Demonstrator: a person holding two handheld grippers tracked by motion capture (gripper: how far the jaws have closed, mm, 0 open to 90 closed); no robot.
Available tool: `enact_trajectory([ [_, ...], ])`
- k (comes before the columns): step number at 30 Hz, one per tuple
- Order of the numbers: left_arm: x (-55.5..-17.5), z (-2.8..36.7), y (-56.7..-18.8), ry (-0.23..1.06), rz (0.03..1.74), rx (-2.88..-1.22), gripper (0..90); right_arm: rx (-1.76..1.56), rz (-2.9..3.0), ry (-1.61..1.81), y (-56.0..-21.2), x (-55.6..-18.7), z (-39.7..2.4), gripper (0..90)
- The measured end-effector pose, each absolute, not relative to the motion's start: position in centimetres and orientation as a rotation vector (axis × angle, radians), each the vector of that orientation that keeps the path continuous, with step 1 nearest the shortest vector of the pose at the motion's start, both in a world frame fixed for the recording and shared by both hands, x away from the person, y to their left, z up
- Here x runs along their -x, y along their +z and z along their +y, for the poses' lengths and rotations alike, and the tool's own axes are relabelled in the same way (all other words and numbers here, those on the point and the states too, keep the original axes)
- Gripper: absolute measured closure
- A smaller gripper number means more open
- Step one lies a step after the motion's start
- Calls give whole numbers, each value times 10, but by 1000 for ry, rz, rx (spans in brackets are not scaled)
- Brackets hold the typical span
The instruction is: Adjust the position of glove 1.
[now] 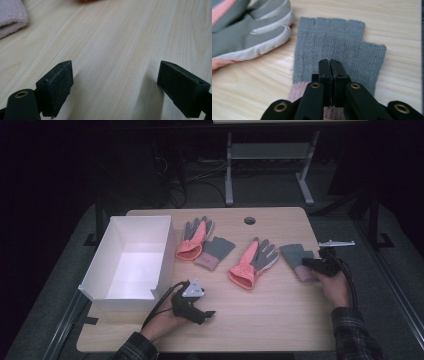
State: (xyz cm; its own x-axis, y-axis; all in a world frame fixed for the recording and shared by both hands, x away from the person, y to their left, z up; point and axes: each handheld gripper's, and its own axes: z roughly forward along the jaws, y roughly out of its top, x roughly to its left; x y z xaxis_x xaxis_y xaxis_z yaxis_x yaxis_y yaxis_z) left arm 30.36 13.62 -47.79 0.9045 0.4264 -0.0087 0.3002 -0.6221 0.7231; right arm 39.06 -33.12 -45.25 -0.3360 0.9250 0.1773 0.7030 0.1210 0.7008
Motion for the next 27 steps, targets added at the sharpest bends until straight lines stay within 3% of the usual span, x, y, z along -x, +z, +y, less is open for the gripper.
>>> enact_trajectory([
  [11, -303, 136, -478, 210, 519, -2279, 126, -1504, 2145, 1104, -426, -347, -324, 882],
  [27, -304, 136, -478, 212, 516, -2281, 126, -1353, 2345, 1152, -427, -290, -278, 882],
])
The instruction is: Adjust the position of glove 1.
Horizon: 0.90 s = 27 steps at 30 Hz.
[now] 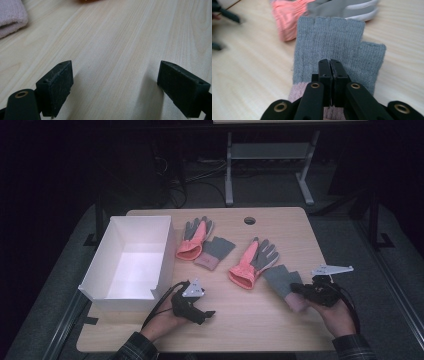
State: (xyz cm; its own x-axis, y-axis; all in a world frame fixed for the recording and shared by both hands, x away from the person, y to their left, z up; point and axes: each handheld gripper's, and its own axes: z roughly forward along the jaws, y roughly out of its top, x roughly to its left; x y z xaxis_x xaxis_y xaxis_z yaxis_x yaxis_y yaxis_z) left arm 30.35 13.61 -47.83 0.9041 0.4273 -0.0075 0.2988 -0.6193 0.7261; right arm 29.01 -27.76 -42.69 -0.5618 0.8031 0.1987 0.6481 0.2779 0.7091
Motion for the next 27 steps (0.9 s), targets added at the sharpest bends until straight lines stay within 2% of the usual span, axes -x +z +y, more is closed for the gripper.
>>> enact_trajectory([
  [14, -303, 136, -478, 211, 518, -2279, 126, -1153, 2508, 1257, -421, -268, -228, 881],
  [27, -304, 136, -478, 214, 513, -2286, 126, -1030, 2654, 1241, -434, -264, -192, 880],
])
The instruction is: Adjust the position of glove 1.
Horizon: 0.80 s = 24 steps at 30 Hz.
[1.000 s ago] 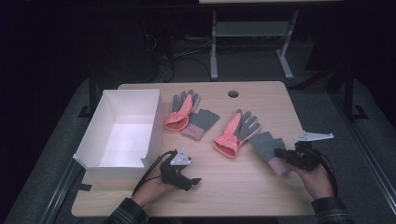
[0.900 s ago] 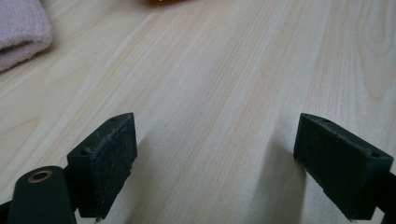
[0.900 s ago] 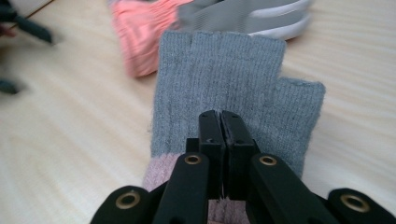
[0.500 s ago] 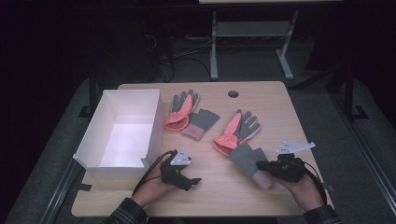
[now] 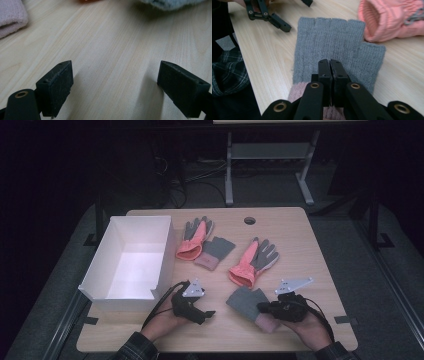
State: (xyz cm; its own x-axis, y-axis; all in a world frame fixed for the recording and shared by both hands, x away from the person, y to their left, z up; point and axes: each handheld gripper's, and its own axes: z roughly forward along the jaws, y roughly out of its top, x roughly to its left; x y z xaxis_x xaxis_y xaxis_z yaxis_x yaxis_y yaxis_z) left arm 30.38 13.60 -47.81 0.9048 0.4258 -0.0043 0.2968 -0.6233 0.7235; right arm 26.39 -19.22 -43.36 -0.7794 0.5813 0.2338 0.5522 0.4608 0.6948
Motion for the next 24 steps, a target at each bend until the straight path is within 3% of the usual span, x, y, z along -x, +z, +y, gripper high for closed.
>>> enact_trajectory([
  [12, -304, 136, -478, 214, 514, -2286, 126, -995, 2700, 1191, -447, -273, -175, 857],
  [17, -304, 136, -478, 214, 517, -2284, 126, -1003, 2702, 1195, -450, -274, -174, 663],
  [19, -304, 136, -478, 214, 518, -2285, 126, -996, 2688, 1209, -447, -274, -177, 678],
  [22, -304, 134, -472, 217, 550, -2329, 163, -1001, 2650, 1223, -442, -273, -189, 797],
  [24, -303, 135, -467, 188, 562, -2316, 318, -1013, 2627, 1207, -440, -274, -199, 860],
])
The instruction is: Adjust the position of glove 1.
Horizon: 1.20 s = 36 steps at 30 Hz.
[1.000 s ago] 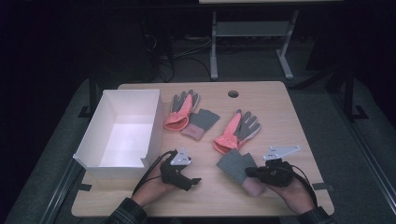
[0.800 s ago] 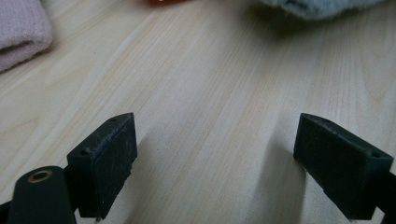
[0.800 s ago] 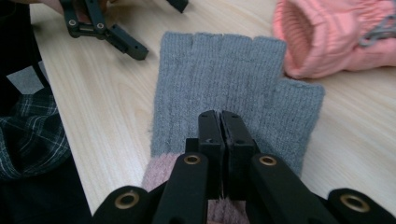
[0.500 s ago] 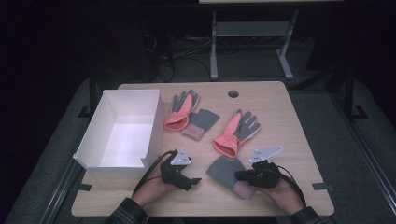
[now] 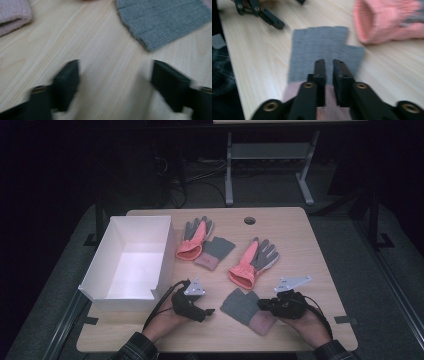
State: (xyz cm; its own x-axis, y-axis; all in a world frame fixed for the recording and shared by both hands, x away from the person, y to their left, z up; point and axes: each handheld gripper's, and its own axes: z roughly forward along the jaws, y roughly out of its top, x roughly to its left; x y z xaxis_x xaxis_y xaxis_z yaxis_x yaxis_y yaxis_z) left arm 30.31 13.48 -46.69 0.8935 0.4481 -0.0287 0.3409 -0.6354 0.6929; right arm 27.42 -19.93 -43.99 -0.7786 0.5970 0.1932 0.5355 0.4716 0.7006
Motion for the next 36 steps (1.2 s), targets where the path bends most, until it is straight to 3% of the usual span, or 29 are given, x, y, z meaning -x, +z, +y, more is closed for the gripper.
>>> enact_trajectory([
  [2, -301, 135, -461, 175, 558, -2296, 418, -1021, 2616, 1188, -440, -275, -210, 894],
  [6, -296, 131, -450, 127, 547, -2261, 758, -1013, 2618, 1157, -443, -279, -225, 899],
  [8, -294, 127, -447, 112, 529, -2278, 884, -1028, 2635, 1134, -446, -281, -227, 900],
  [17, -291, 91, -452, 79, 472, -2332, 896, -1011, 2721, 1069, -457, -285, -226, 899],
  [36, -309, 83, -460, 112, 537, -2349, 896, -819, 2883, 1121, -456, -275, -202, 899],
])
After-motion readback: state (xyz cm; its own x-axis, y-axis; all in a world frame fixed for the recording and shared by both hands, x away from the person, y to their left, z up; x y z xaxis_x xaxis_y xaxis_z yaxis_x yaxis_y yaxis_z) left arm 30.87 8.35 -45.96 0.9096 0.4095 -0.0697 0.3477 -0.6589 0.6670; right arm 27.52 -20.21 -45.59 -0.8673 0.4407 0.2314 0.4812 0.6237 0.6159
